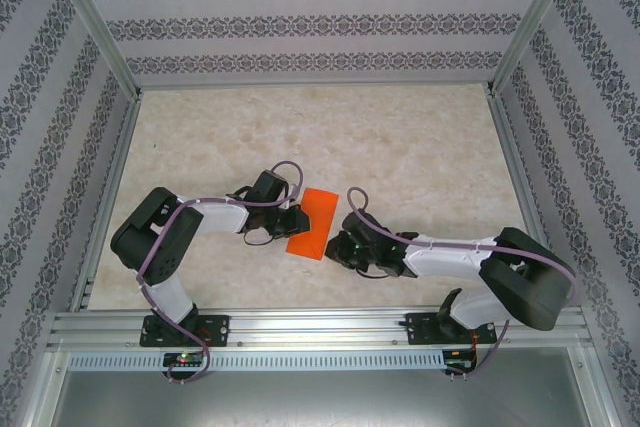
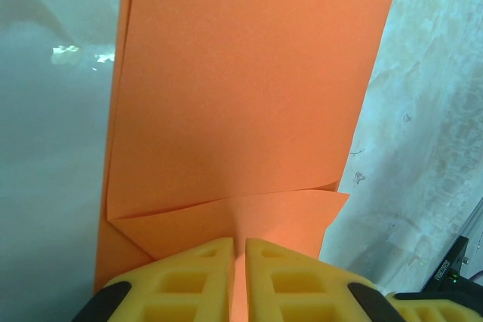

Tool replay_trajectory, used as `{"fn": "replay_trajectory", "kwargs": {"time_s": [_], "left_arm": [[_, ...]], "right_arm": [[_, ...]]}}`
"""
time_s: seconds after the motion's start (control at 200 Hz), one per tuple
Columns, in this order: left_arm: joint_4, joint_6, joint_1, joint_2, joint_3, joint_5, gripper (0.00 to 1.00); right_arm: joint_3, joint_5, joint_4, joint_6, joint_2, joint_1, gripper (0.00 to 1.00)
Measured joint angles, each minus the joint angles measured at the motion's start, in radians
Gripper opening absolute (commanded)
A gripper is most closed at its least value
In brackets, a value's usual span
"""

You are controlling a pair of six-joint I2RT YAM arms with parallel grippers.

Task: Fold a paper plane with a square sheet of paper (pick it up from the middle)
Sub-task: Fold the triangle a second time at the center of the table.

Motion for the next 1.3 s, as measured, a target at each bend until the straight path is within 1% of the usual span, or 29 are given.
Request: {"fn": "replay_trajectory", "kwargs": {"time_s": [0.145,0.33,0.525,0.664,0.789,0.844,1.014,1.104,1.194,1.299], "left_arm": [[-0.014,0.003,0.000,0.000,0.007,0.000,0.16],[-0.031,0.006,0.000,0.000,0.014,-0.004,0.17],[-0.032,0.006,0.000,0.000,0.014,-0.005,0.17],[-0.033,0.006,0.000,0.000,0.015,-0.007,0.17],[-0.034,0.007,0.000,0.000,0.015,-0.007,0.17],[-0.034,0.008,0.000,0.000,0.015,-0.007,0.17],[-0.040,0.012,0.000,0.000,0.018,-0.007,0.17],[-0.040,0.011,0.000,-0.002,0.019,-0.003,0.20],[-0.048,0.006,0.000,-0.012,0.019,0.000,0.24],[-0.096,0.002,0.000,-0.042,0.029,-0.001,0.28]], "right_arm": [[0.071,-0.008,0.007,-0.035,0.016,-0.003,0.15],[0.156,-0.047,0.084,-0.045,0.151,-0.003,0.11],[0.148,-0.074,0.148,-0.024,0.296,-0.002,0.10],[0.103,-0.088,0.246,0.004,0.299,-0.002,0.10],[0.071,-0.088,0.290,0.019,0.283,-0.002,0.11],[0.064,-0.089,0.267,0.020,0.263,0.000,0.13],[0.043,-0.087,0.175,0.019,0.176,0.000,0.14],[0.010,-0.073,0.140,0.018,0.116,0.000,0.18],[-0.008,-0.035,0.076,0.008,0.040,-0.001,0.26],[-0.007,0.020,0.020,-0.011,-0.047,-0.013,0.34]]}}
